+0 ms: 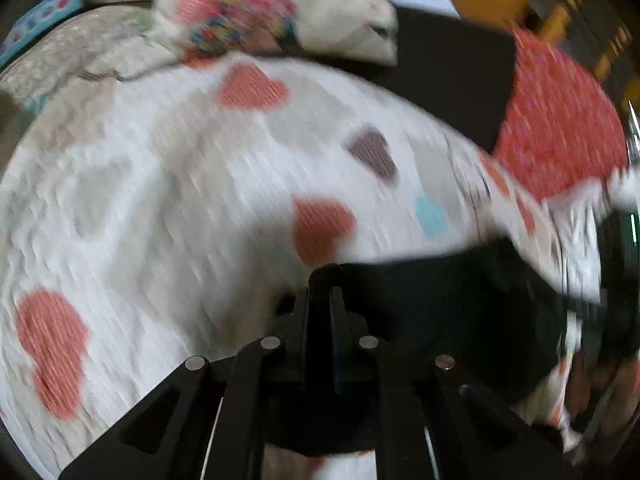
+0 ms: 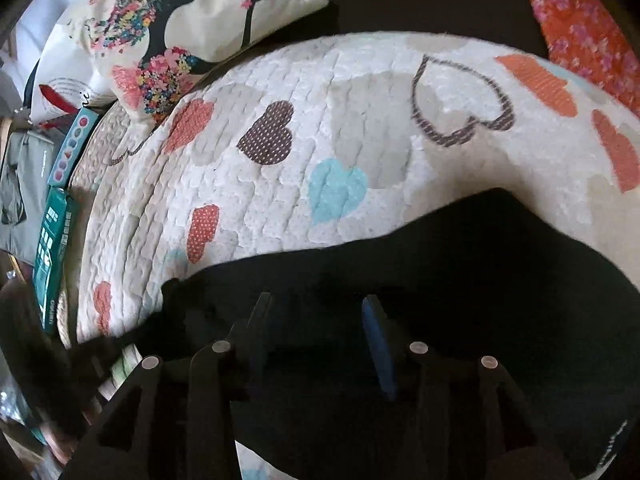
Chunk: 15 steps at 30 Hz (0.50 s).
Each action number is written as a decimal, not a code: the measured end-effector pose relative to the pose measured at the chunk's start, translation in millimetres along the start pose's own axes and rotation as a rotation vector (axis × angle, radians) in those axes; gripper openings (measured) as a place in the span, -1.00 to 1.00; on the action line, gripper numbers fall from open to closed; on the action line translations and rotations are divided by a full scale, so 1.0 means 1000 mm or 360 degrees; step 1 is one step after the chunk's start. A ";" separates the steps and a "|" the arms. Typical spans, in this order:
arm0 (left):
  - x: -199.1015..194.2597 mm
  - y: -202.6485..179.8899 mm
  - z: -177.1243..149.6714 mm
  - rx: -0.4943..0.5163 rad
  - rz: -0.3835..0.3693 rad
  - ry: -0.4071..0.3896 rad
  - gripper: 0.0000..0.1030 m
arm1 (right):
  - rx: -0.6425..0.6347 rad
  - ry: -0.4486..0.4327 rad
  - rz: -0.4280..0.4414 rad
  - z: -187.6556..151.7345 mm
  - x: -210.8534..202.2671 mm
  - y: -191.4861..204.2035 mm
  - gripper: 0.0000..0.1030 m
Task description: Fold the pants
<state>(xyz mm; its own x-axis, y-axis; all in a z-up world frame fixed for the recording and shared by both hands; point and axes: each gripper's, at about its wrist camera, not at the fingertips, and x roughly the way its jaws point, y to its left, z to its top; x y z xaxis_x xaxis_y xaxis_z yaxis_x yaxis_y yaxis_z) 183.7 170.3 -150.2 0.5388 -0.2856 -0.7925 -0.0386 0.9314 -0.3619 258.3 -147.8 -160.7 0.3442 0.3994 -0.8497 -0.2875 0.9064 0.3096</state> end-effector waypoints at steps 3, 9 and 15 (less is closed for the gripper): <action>0.013 0.019 0.016 -0.0127 -0.0060 0.0073 -0.79 | 0.0052 -0.0033 -0.0028 -0.002 -0.013 -0.017 -0.03; 0.012 0.043 -0.004 -0.0235 0.0080 0.0101 -0.78 | 0.0345 -0.0170 -0.0081 -0.031 -0.064 -0.091 0.03; 0.004 0.025 -0.031 -0.0187 0.0074 0.0124 -0.71 | 0.0684 -0.0320 -0.0384 -0.101 -0.131 -0.190 0.12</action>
<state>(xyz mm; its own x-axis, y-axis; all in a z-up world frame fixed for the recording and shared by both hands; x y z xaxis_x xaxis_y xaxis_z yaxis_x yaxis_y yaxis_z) 158.4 185.9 -177.5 0.4676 -0.2634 -0.8438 -0.1629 0.9125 -0.3752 178.1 -386.1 -151.4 0.5322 0.1531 -0.8326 0.1984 0.9336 0.2985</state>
